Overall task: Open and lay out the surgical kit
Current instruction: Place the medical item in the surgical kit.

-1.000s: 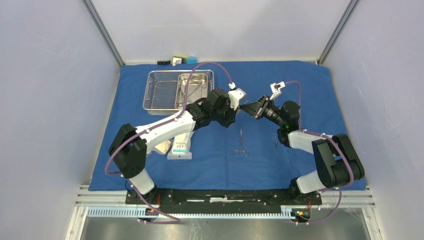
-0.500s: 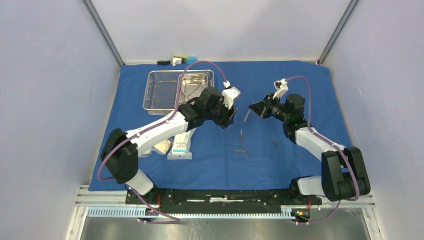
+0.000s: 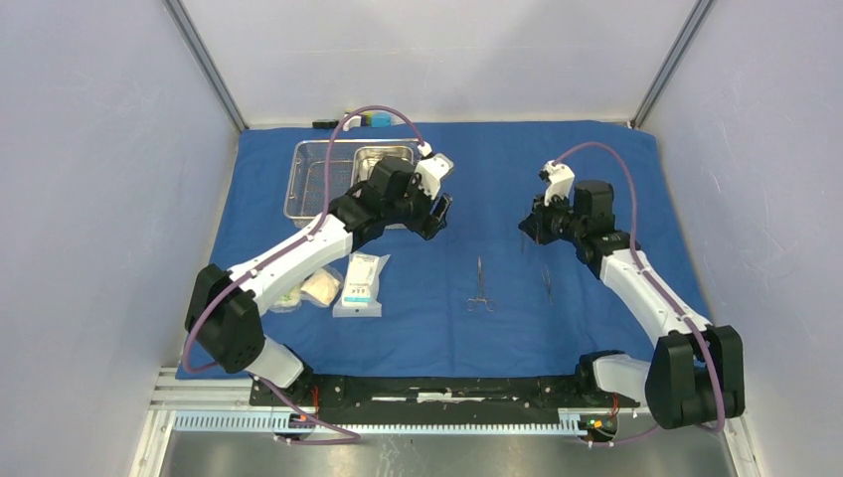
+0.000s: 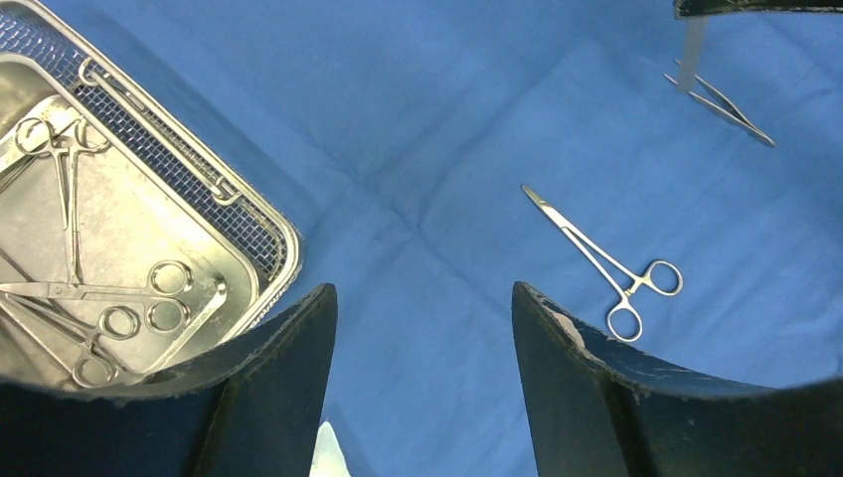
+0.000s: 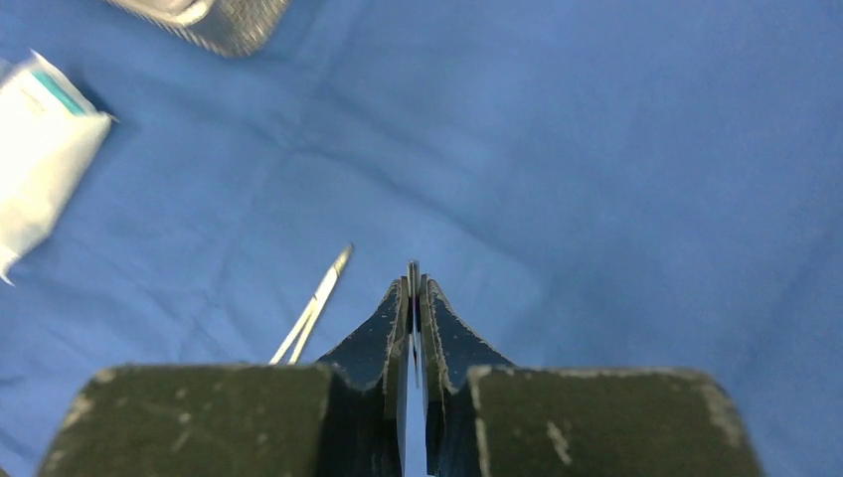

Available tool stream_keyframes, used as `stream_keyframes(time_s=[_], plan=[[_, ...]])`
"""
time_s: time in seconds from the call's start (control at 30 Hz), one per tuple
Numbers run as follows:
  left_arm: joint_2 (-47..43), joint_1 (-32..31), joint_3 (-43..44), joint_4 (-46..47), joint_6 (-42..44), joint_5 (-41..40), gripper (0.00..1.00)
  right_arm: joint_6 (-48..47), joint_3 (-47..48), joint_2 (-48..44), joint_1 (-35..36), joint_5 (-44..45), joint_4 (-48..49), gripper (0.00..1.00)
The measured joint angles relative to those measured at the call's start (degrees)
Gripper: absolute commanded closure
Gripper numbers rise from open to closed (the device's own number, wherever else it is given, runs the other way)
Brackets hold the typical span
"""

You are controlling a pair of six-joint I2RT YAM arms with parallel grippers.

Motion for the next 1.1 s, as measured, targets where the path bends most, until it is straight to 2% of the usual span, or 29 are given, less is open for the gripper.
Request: stream_keyframes(time_s=[0.13,0.4,0.77,1.1], plan=[[-0.1,0.8,0.0,0.0,0.2,0.0,0.2,-5.5,0.0,-1.4,-0.7,2.4,-7.0,0.9],[-0.2,1.9,0.0,0.0,0.3,0.0,0.15,-11.8,0.0,-1.8,-2.2,4.6,-16.6,0.89],[-0.1,1.9,0.5,0.0,0.2,0.0,0.12,-14.6,0.9,2.7,-2.5,6.2,-23.1,0.89],[0.7,1.9,1.2,-0.7,0.2,0.2,0.1,-16.8,1.4,4.6,-6.1,7.8,-27.0,0.89]])
